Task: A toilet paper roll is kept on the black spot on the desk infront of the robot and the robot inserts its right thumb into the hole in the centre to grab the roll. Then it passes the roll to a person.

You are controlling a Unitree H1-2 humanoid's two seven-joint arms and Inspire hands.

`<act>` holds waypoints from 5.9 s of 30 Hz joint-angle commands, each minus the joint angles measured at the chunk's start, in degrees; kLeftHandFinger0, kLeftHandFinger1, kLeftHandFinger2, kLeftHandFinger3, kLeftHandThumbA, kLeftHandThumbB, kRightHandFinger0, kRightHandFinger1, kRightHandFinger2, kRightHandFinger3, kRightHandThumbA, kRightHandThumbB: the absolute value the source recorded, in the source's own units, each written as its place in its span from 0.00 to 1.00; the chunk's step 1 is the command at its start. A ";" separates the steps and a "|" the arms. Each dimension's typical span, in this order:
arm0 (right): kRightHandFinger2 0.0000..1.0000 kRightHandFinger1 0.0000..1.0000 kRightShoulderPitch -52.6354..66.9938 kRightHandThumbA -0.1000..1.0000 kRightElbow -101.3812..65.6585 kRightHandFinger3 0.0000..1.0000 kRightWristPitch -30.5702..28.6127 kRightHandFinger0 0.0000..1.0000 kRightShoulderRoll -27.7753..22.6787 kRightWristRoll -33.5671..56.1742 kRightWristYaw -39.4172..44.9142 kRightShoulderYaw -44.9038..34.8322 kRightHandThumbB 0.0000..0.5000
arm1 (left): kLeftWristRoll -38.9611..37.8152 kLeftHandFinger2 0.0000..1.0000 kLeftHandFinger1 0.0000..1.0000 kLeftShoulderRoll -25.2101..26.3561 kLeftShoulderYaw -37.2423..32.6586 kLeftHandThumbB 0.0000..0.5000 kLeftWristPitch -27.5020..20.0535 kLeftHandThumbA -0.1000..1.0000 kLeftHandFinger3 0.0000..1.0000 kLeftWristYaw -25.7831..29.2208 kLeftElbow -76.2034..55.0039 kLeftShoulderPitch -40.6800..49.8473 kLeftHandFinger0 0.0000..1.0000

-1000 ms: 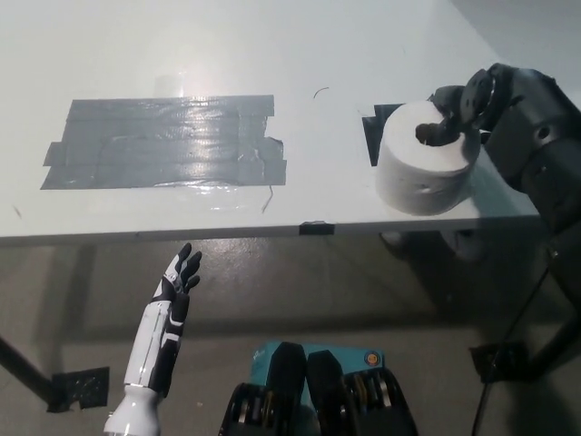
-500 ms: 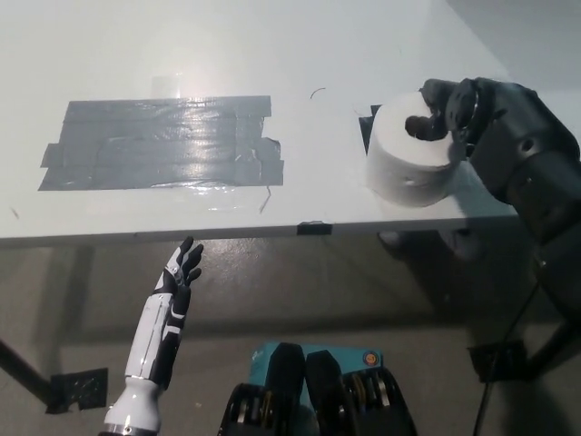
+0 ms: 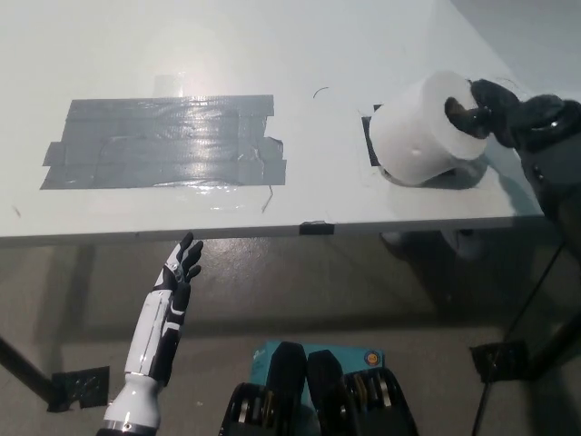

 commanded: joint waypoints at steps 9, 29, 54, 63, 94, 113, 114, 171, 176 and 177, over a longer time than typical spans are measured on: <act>0.79 0.14 -1.42 0.00 -2.26 1.00 6.10 0.00 -3.12 27.45 4.19 -30.26 0.22 | -0.65 1.00 1.00 0.23 -0.16 0.42 -0.91 1.00 1.00 0.28 -0.52 -0.31 1.00; 0.71 0.28 -8.61 0.00 -8.68 1.00 10.61 0.00 2.95 31.98 2.12 -33.21 0.33 | 0.32 1.00 1.00 0.38 -0.86 0.38 -0.51 1.00 1.00 0.34 -0.81 -0.01 1.00; 0.83 0.36 -14.69 0.00 -10.16 1.00 5.98 0.00 5.39 21.66 -9.41 -10.89 0.32 | 0.38 1.00 1.00 1.18 -1.88 0.42 1.14 1.00 1.00 -0.20 -1.64 -0.35 1.00; 0.84 0.43 -18.94 0.00 -5.05 0.68 0.49 0.01 6.02 8.85 -15.09 9.52 0.39 | 0.69 1.00 1.00 1.45 -2.14 0.42 0.96 1.00 1.00 -0.31 -1.49 -0.87 1.00; 1.00 0.81 -17.17 0.23 -0.72 1.00 -1.59 0.59 8.83 3.06 -14.59 20.35 0.56 | 0.33 1.00 1.00 1.85 -3.76 0.41 1.38 1.00 1.00 -0.72 -1.80 -1.69 1.00; 1.00 1.00 -23.40 1.00 -9.26 1.00 -5.54 1.00 1.69 7.08 -15.00 8.18 1.00 | 0.22 1.00 1.00 1.91 -4.18 0.45 0.96 1.00 1.00 -0.28 -0.99 -1.14 1.00; 1.00 1.00 -23.38 1.00 -10.55 1.00 -5.95 1.00 1.27 7.25 -15.47 7.48 1.00 | 0.26 1.00 1.00 1.92 -4.19 0.45 1.26 1.00 1.00 -0.32 -1.13 -1.09 1.00; 1.00 1.00 72.68 1.00 -82.89 1.00 -24.32 1.00 4.05 6.73 -11.53 12.96 0.73 | -0.37 1.00 1.00 2.18 -4.68 0.35 -0.84 1.00 1.00 -0.43 2.08 3.63 1.00; 1.00 1.00 72.79 1.00 -82.11 1.00 -24.44 1.00 3.89 5.93 -11.00 13.54 0.73 | -0.46 1.00 1.00 1.83 -4.17 0.40 -1.48 1.00 1.00 0.35 2.35 3.83 1.00; 1.00 1.00 72.80 0.99 -81.93 1.00 -24.61 1.00 3.92 5.97 -10.86 13.65 0.74 | -0.53 1.00 1.00 1.77 -4.02 0.41 -1.41 1.00 1.00 0.47 2.21 4.05 1.00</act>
